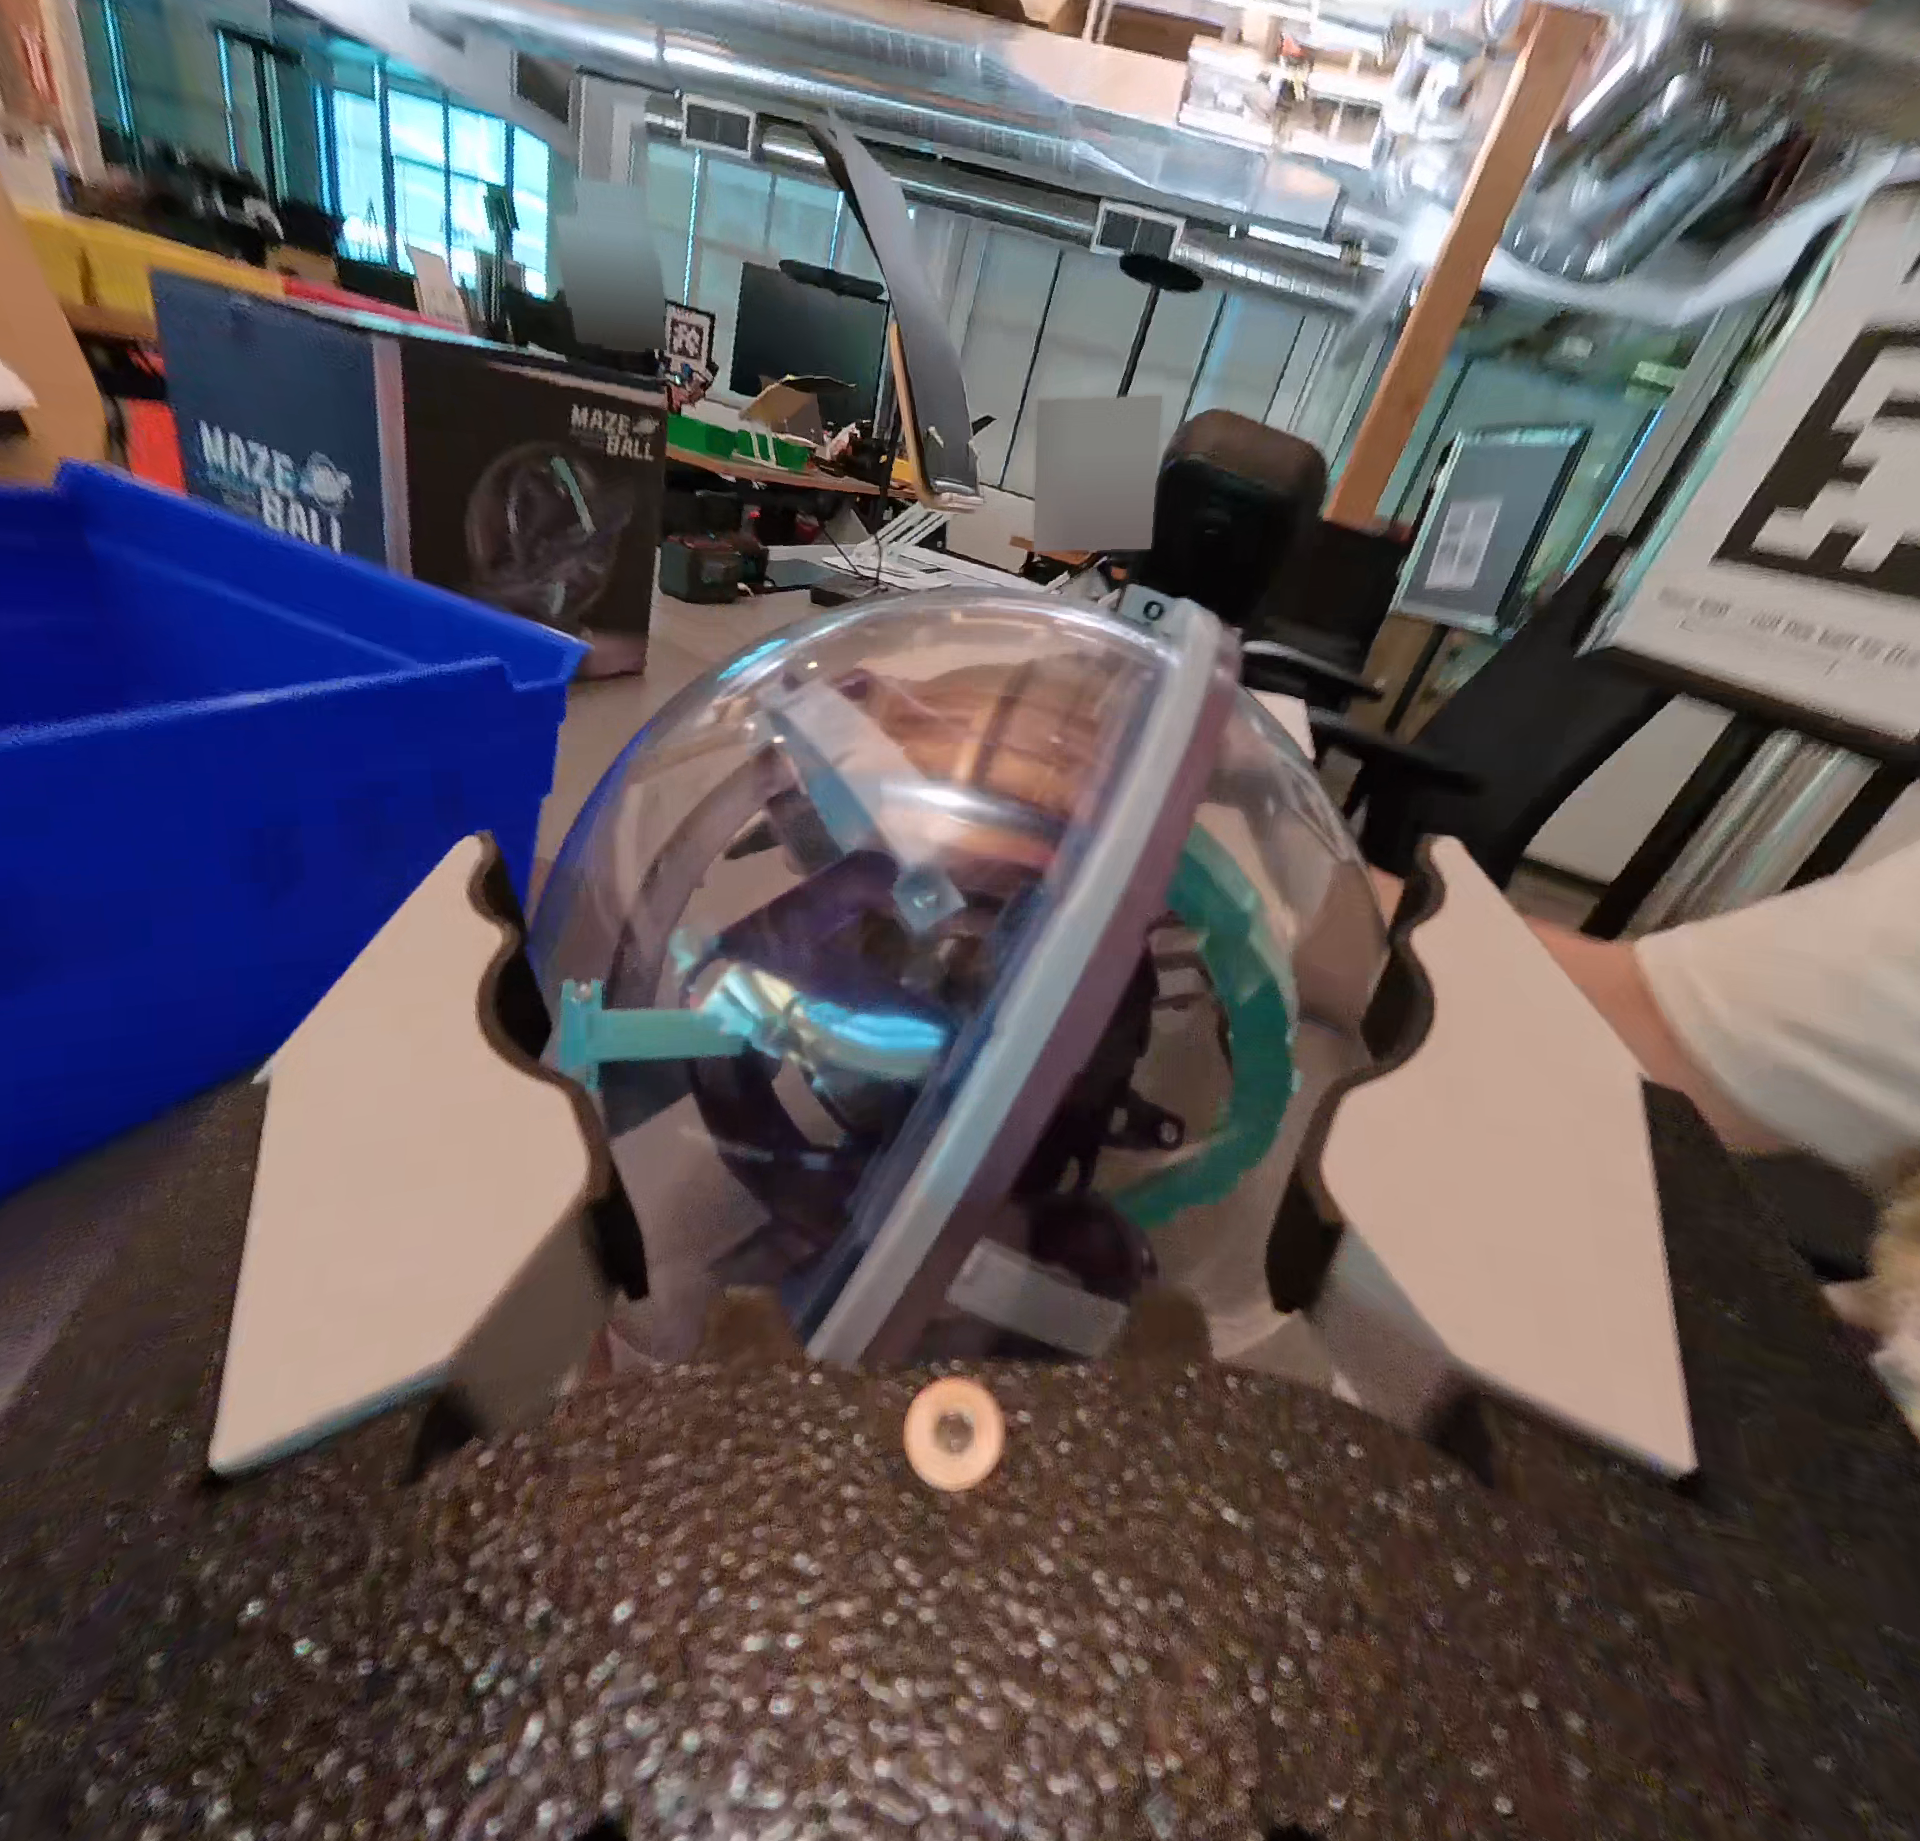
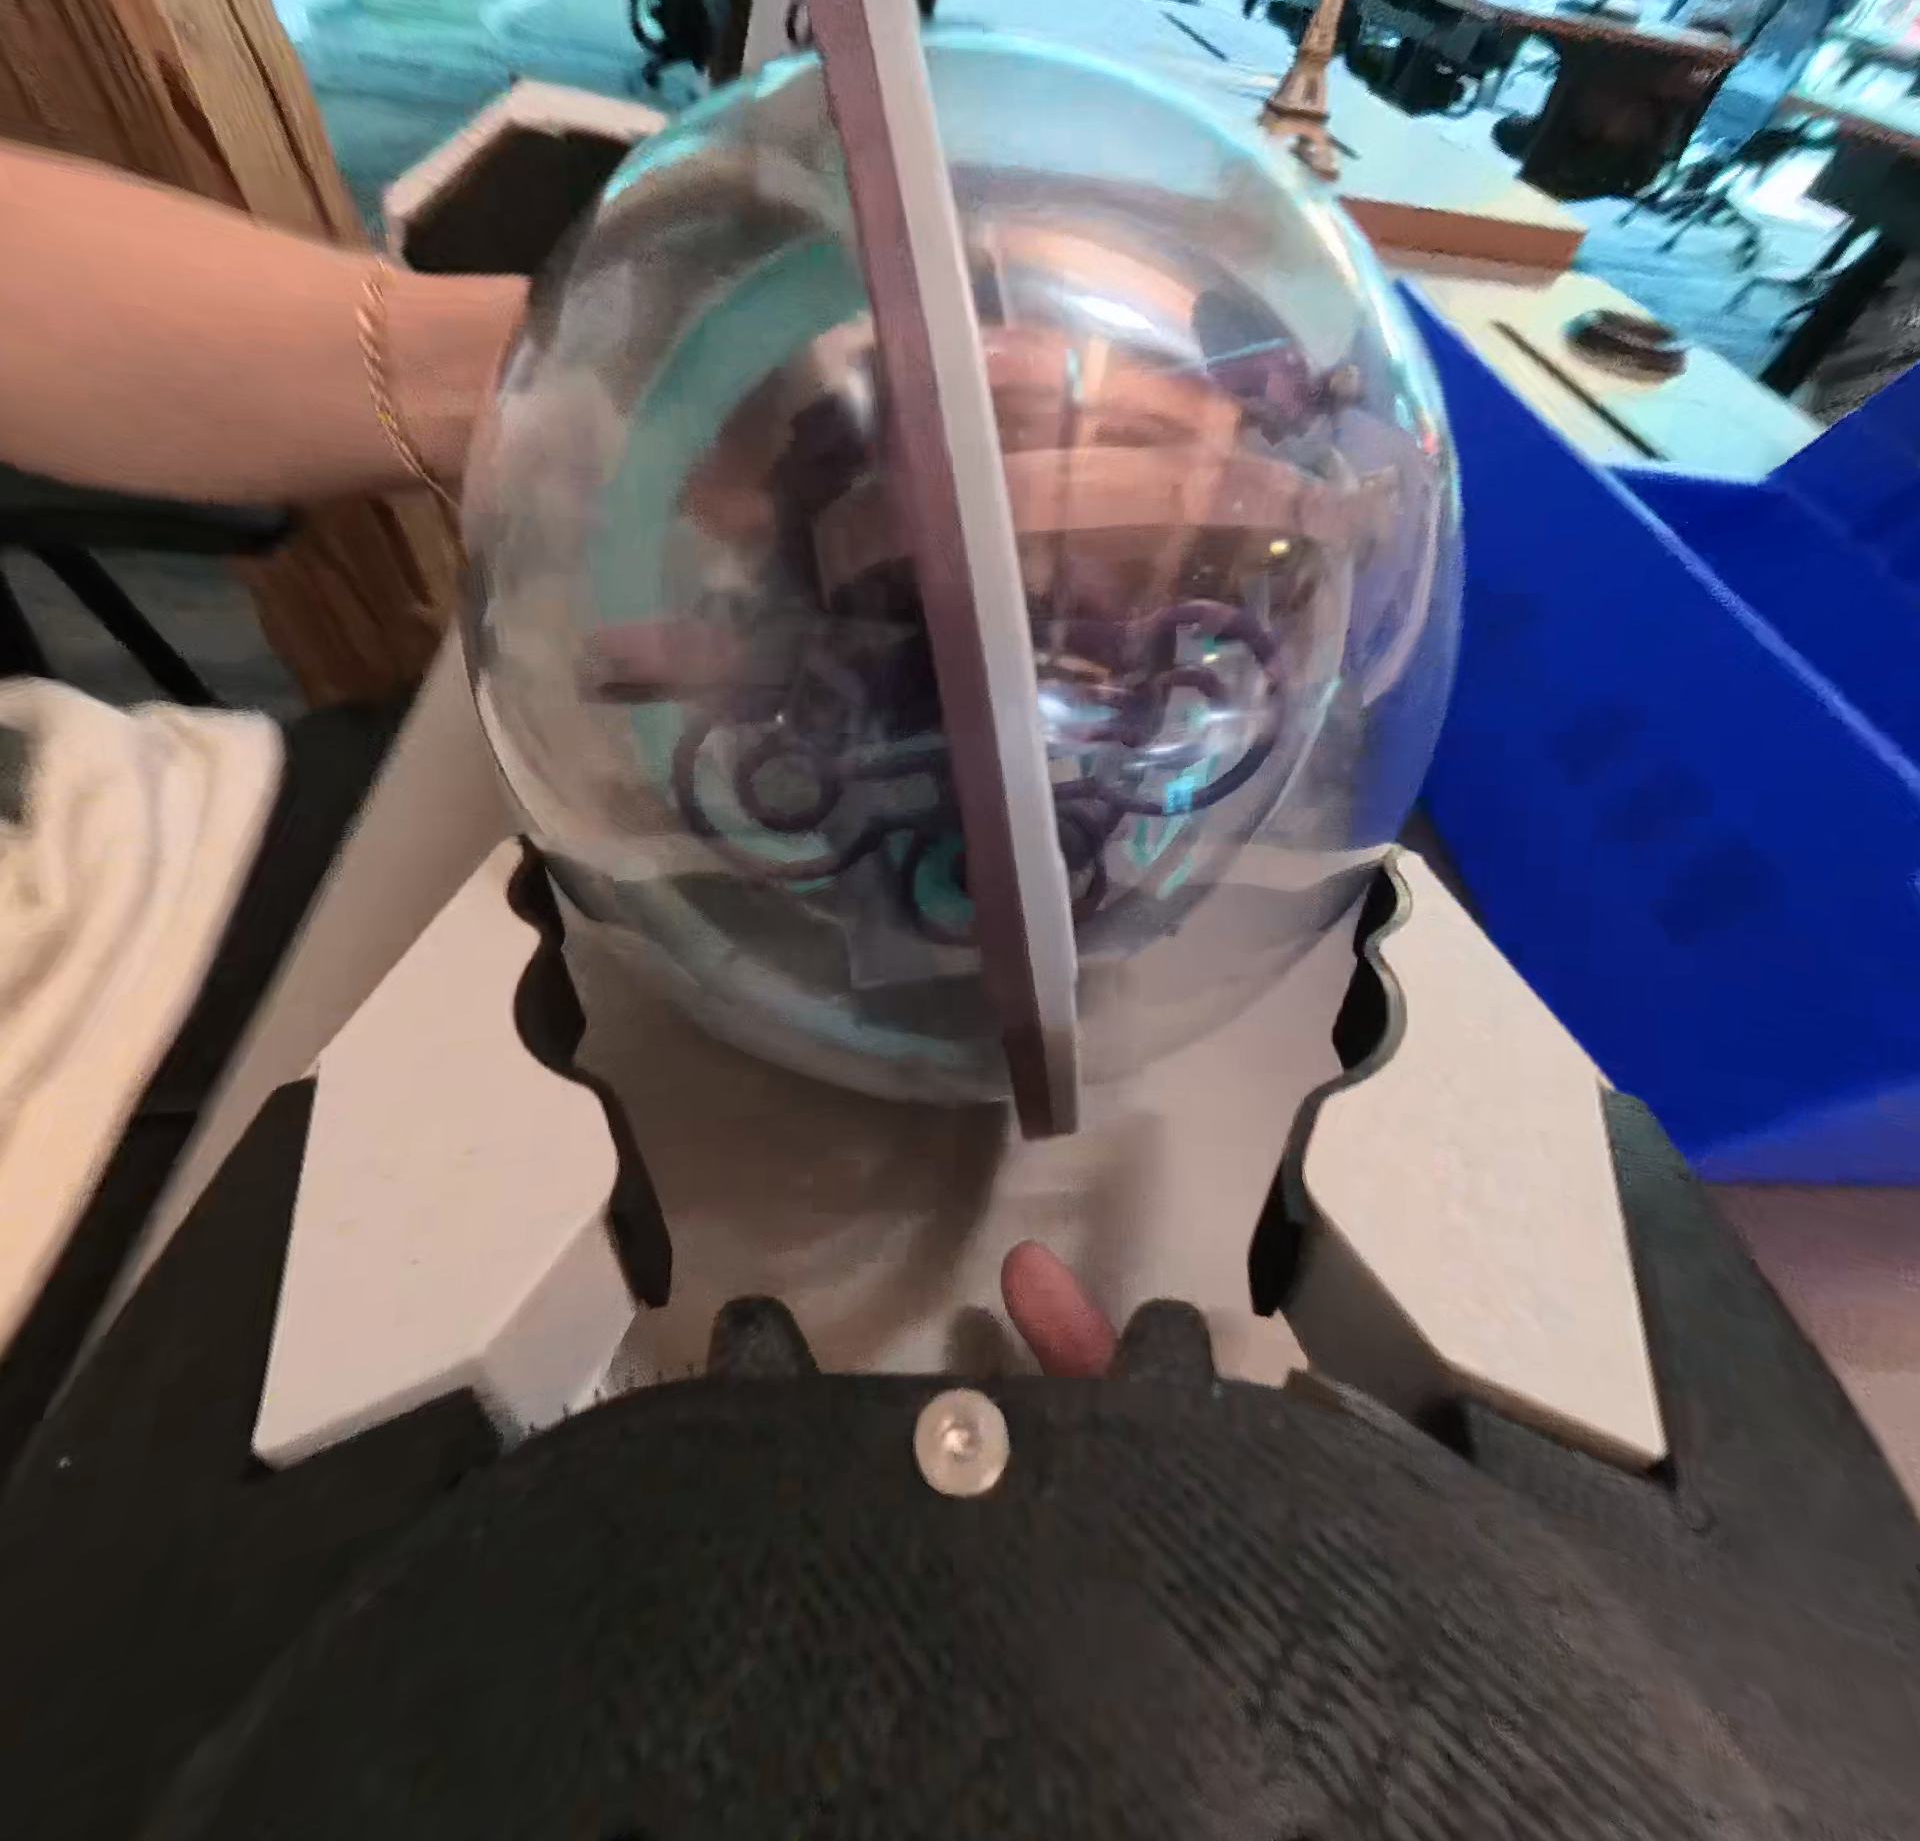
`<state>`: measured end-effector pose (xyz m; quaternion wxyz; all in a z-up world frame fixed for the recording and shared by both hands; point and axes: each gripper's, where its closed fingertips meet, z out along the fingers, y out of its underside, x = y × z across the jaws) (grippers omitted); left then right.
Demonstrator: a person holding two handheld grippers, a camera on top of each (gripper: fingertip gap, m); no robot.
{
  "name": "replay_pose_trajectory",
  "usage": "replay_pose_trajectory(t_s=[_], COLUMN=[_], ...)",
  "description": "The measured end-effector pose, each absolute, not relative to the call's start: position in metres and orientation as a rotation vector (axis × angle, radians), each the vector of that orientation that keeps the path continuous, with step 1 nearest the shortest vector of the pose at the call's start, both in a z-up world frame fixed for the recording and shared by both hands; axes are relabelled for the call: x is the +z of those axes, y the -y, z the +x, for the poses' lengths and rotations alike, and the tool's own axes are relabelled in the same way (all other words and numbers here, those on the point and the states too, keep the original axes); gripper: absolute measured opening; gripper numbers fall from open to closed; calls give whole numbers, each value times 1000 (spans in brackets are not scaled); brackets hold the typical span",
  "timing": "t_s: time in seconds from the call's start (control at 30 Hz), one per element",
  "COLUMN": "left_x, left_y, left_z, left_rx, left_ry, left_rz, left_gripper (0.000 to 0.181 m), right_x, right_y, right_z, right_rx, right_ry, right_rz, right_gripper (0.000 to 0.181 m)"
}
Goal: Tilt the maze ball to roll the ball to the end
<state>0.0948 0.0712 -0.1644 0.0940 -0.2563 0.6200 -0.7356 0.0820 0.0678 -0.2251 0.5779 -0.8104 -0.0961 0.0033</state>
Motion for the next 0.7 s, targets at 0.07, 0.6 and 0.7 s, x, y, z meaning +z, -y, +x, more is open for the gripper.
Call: replay_pose_trajectory(t_s=[0.07,0.6,0.7], left_x=[-155,-38,-20], left_y=[-71,-60,-51], left_z=[92,64,56], left_rx=[-2270,-2222,-2241], left_ry=[-1819,-1680,-1691], left_rz=[-894,-1158,-1158], left_gripper=[157,156,156], right_x=[-196,-49,-25], right_y=[-70,-55,-44], right_z=[72,57,58], right_rx=[146,606,649], right_ry=[158,-237,-319], right_rz=[-1745,-1148,-1056], right_gripper=[148,148,148])
